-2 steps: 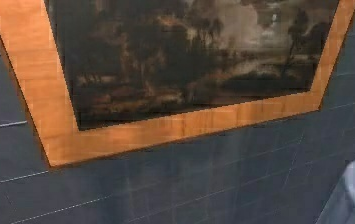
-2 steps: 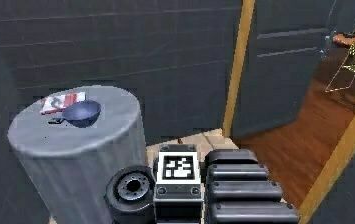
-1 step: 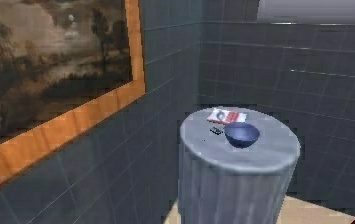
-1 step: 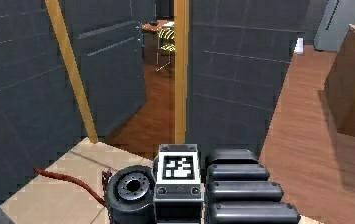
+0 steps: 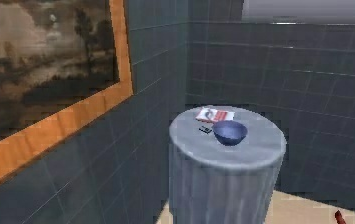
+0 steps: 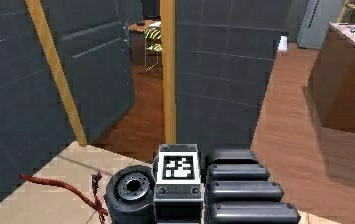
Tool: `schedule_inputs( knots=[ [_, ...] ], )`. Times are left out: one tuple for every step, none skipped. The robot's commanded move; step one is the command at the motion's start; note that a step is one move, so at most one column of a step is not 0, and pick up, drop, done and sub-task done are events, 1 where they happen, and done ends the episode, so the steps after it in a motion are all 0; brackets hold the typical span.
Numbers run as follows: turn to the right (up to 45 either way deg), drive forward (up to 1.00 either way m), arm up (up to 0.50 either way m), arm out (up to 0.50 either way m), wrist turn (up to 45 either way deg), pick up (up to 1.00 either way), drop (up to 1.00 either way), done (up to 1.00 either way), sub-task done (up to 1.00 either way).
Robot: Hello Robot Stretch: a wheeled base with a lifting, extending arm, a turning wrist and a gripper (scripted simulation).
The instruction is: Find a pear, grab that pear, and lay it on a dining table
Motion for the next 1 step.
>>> schedule_inputs(
  knots=[
    [0.0, 0.6, 0.0, 0.0, 0.0, 0.0, 0.0, 0.0, 0.0]
  ],
)
